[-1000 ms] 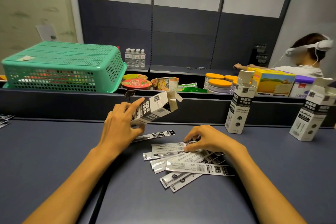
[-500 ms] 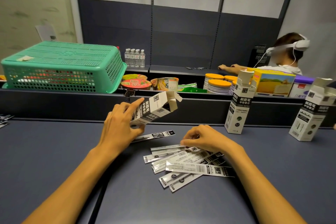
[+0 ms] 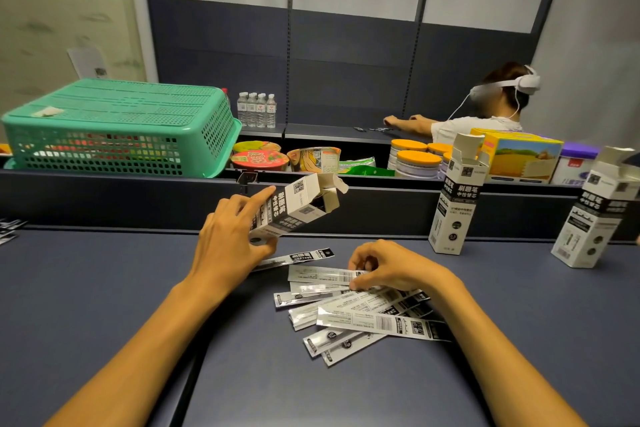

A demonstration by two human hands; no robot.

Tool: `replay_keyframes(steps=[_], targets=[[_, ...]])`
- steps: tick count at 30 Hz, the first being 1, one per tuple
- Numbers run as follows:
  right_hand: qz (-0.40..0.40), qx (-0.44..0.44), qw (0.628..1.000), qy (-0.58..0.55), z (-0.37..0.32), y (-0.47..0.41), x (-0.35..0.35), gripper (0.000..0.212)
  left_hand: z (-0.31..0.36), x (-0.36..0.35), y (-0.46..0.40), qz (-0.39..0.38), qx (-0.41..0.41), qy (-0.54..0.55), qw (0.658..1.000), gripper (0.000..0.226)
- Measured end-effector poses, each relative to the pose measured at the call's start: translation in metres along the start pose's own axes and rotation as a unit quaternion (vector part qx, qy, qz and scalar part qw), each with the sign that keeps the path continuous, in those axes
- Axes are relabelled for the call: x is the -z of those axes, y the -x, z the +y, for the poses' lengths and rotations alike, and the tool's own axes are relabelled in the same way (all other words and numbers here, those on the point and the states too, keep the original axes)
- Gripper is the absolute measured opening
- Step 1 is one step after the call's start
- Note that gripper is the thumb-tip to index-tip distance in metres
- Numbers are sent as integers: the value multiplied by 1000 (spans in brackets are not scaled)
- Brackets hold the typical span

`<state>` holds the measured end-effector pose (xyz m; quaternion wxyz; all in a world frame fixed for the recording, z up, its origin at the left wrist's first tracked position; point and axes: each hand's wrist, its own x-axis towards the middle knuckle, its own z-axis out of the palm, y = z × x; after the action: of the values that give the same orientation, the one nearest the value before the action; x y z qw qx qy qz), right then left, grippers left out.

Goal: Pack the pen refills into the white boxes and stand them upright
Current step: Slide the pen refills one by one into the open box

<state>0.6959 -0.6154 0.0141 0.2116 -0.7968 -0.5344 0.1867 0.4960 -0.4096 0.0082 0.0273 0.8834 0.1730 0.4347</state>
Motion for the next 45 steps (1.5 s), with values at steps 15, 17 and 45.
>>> replay_keyframes(steps=[15, 17, 45], targets=[[35, 14, 999, 20, -3, 5, 6, 8, 0, 1, 0, 3, 2, 2, 1000, 83], [38, 15, 999, 16, -2, 5, 5, 7, 0, 0, 0, 2, 4, 5, 1000, 83], [556, 201, 751, 294, -33, 23, 39, 12, 0, -2, -1, 2, -13, -34, 999, 84]])
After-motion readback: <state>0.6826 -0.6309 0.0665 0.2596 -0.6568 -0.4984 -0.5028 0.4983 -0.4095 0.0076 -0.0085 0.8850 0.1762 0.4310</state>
